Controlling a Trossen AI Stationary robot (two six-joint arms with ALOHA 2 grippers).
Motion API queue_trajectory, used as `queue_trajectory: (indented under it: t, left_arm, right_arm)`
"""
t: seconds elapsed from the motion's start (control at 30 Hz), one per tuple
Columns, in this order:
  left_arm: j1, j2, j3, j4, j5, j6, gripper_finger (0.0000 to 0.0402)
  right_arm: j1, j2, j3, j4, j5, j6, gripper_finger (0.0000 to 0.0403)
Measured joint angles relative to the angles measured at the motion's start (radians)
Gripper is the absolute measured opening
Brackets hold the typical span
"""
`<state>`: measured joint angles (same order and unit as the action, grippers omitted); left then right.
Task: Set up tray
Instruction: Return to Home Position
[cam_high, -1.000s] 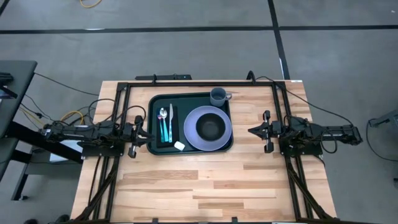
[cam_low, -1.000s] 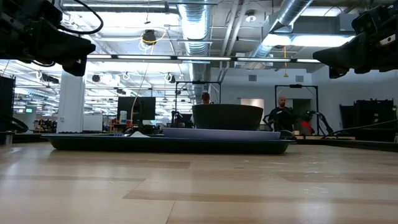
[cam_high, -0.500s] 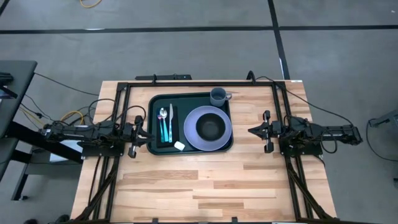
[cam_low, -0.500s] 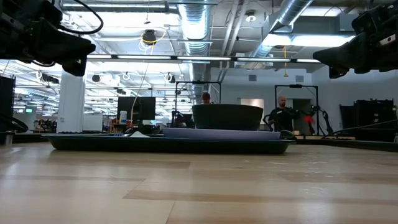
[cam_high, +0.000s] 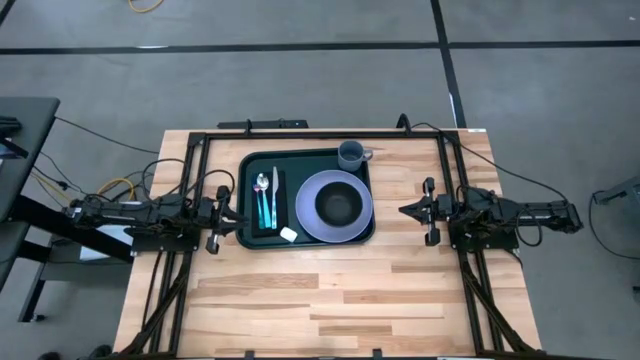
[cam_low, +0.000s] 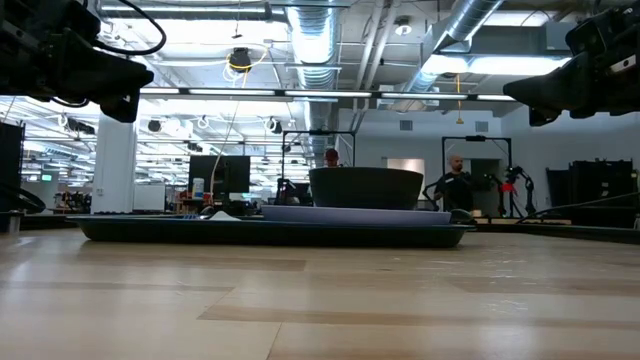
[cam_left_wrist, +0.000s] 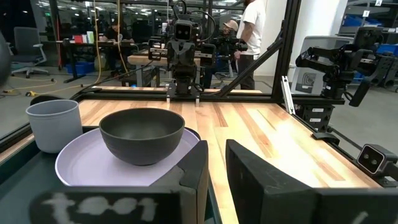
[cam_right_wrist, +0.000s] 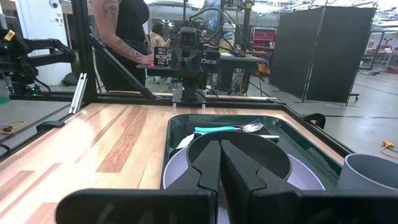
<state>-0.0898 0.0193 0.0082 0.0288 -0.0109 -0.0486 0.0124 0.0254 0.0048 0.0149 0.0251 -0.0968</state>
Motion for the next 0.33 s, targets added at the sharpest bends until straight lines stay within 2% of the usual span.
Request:
queue_trajectory:
  t: [0.33]
  left_arm:
    - [0.0, 0.0, 0.0, 0.0, 0.0, 0.0, 0.0045]
  right_arm:
    - [0.0, 0.0, 0.0, 0.0, 0.0, 0.0, 0.0005]
